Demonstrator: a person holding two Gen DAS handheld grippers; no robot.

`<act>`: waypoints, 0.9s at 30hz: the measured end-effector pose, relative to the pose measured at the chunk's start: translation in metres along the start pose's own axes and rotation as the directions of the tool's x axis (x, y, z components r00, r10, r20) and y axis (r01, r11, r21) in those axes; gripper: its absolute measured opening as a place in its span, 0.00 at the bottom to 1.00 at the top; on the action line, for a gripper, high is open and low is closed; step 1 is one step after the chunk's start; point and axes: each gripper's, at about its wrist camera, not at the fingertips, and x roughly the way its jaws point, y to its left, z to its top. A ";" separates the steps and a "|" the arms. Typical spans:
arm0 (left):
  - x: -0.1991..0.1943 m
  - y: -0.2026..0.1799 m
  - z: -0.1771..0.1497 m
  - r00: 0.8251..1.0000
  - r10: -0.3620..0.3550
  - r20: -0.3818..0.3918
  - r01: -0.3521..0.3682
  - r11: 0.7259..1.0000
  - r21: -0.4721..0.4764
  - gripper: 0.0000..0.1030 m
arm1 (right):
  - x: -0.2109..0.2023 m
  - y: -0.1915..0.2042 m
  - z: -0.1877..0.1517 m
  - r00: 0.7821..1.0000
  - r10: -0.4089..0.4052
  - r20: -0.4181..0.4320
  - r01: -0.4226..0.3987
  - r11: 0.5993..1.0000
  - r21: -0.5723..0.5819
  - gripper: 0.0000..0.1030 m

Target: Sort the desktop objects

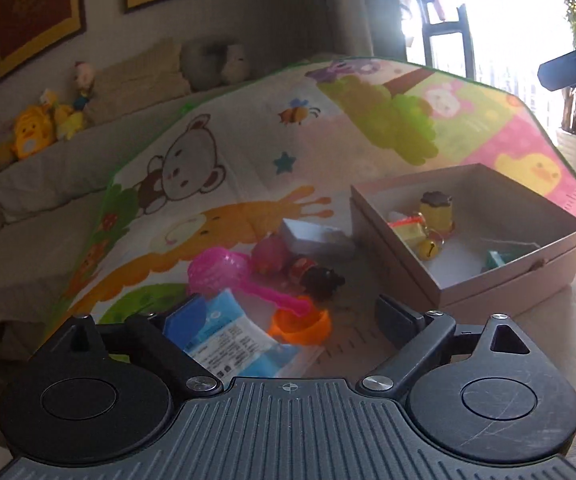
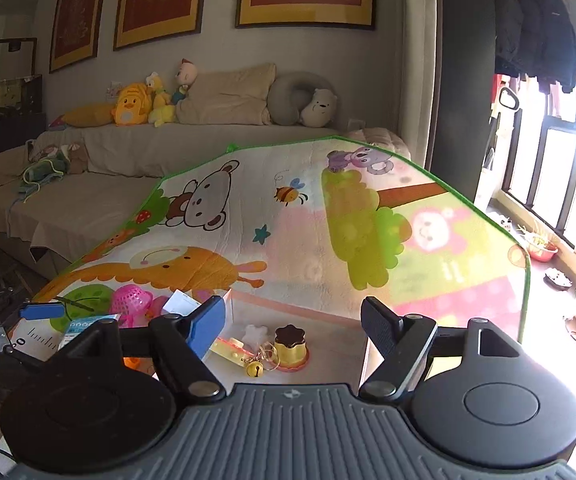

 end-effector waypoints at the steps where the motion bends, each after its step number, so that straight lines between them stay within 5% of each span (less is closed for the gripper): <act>1: 0.004 0.006 -0.007 1.000 0.010 -0.019 -0.010 1.000 -0.017 0.93 | 0.007 0.005 0.001 1.000 0.018 -0.015 -0.018 1.000 -0.001 0.73; 5: 0.019 0.021 -0.020 0.997 0.035 -0.066 -0.039 0.997 -0.064 0.94 | 0.044 0.037 0.011 0.986 0.139 -0.091 -0.138 0.990 0.013 0.75; 10: 0.024 0.038 -0.030 0.988 0.137 -0.066 -0.141 0.988 -0.064 0.96 | 0.118 0.074 0.032 0.938 0.261 -0.230 -0.243 0.965 0.101 0.83; 15: 0.016 0.064 -0.040 0.975 0.213 -0.065 -0.219 0.969 -0.110 0.97 | 0.209 0.110 0.039 0.930 0.153 -0.333 -0.141 0.988 0.061 0.76; 19: 0.005 0.083 -0.045 0.988 0.136 -0.076 -0.149 0.966 -0.209 0.97 | 0.275 0.114 0.042 0.917 0.060 -0.395 -0.022 0.995 0.100 0.52; 21: -0.004 0.087 -0.047 0.996 0.053 -0.069 -0.069 0.967 -0.244 0.98 | 0.301 0.106 0.039 0.888 0.063 -0.455 0.006 0.989 0.149 0.49; 27: -0.016 0.069 -0.053 0.993 -0.101 -0.054 0.087 0.971 -0.221 0.99 | 0.294 0.121 0.027 0.850 0.170 -0.499 -0.096 0.981 0.172 0.42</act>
